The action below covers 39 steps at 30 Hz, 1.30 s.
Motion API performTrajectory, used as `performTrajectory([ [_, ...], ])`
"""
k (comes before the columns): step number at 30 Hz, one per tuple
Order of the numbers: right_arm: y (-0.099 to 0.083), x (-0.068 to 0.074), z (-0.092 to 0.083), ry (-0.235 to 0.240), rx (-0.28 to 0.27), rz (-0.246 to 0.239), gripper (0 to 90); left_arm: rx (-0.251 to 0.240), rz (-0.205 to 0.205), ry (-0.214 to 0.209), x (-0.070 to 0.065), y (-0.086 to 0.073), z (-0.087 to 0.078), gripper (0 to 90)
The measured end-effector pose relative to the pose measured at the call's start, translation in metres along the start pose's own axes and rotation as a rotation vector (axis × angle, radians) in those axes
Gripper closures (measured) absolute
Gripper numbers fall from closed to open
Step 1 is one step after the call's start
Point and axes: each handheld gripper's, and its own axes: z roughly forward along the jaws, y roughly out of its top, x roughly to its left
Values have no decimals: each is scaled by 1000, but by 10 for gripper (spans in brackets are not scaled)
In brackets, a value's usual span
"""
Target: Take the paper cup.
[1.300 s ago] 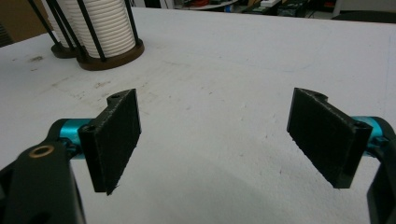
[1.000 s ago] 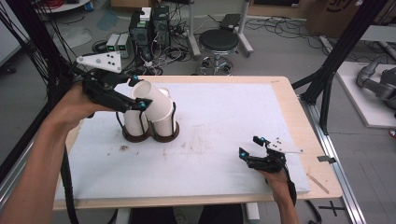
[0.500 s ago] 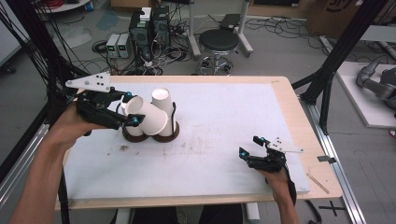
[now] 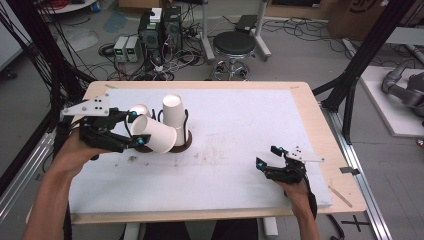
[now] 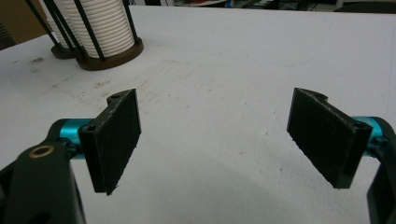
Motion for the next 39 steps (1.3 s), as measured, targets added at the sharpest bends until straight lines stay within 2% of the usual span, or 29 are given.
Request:
performTrajectory([
  [3,0,0,0,-1,0,0,180,1,-11,11,0,-10,3,334],
  [7,0,0,-1,1,-4,8,180,-11,-54,31,0,-27,5,334],
  [13,-1,1,-2,1,-10,-3,180,-13,-47,36,-1,-53,7,333],
  [19,-1,1,-1,0,-11,-15,180,-57,-59,45,-2,-76,8,333],
  [21,-1,1,-1,0,-11,-17,180,-60,-56,46,-3,-80,8,333],
  [24,-1,1,-1,-4,-13,-22,180,-89,-61,42,-4,-84,9,333],
  [39,-1,2,-2,0,-11,-25,180,-85,-79,51,0,-91,4,333],
])
